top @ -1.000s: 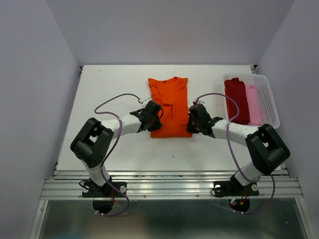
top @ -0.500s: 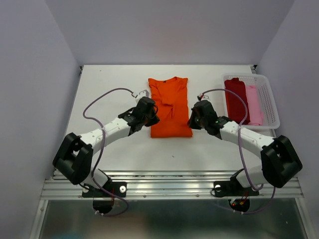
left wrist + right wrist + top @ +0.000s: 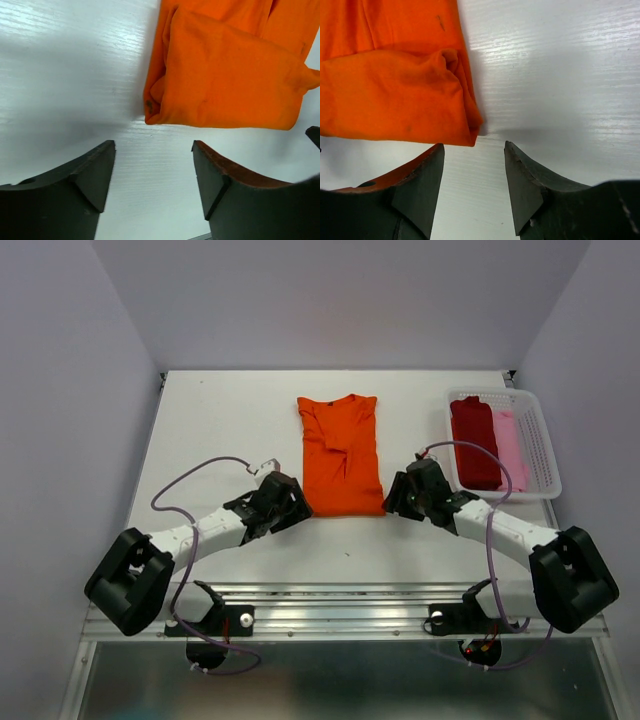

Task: Roll the t-shirts
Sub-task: Roll the T-shirt to the center of the board.

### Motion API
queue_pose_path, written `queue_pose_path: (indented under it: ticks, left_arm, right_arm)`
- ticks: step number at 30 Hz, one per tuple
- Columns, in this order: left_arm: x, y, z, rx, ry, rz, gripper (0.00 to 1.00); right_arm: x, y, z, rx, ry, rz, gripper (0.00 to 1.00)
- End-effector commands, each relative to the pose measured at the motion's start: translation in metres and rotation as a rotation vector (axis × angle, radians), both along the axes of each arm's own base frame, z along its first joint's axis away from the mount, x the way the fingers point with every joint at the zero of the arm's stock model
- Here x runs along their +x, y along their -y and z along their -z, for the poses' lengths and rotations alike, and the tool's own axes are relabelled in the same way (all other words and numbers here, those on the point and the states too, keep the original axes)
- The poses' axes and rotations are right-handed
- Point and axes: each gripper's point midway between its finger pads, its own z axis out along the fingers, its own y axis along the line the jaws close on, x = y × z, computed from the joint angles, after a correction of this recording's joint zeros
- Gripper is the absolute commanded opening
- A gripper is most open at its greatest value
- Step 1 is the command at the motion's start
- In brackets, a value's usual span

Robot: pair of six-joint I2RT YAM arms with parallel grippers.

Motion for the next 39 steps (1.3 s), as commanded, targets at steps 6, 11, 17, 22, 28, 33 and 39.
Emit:
queue_pose_path:
  ticks: [6, 11, 17, 22, 28, 33, 39]
  left_arm:
    - [0.011, 0.011, -0.003, -0.068, 0.054, -0.017, 0.57]
    - [0.014, 0.013, 0.006, -0.061, 0.046, -0.020, 0.52]
    - [0.015, 0.020, 0.012, -0.094, 0.042, -0.012, 0.45]
    - [0.014, 0.021, 0.017, -0.103, 0.031, -0.017, 0.31]
    - [0.015, 0.023, 0.023, -0.098, 0.017, -0.015, 0.01]
    - [0.013, 0.022, 0.021, -0.117, 0.014, -0.031, 0.00]
    - [-0.007, 0.013, 0.022, -0.148, -0.015, -0.045, 0.00]
  right_arm:
    - [0.004, -0.015, 0.001, 0.078, 0.017, -0.040, 0.54]
    - [0.009, -0.017, 0.008, 0.069, 0.014, -0.042, 0.52]
    - [0.012, -0.020, 0.014, 0.066, 0.005, -0.047, 0.44]
    - [0.011, -0.019, 0.020, 0.058, -0.008, -0.046, 0.34]
    - [0.009, -0.024, 0.023, 0.082, -0.013, -0.066, 0.20]
    - [0.002, -0.023, 0.018, 0.095, -0.008, -0.077, 0.01]
    - [-0.021, -0.016, 0.020, 0.103, -0.037, -0.095, 0.01]
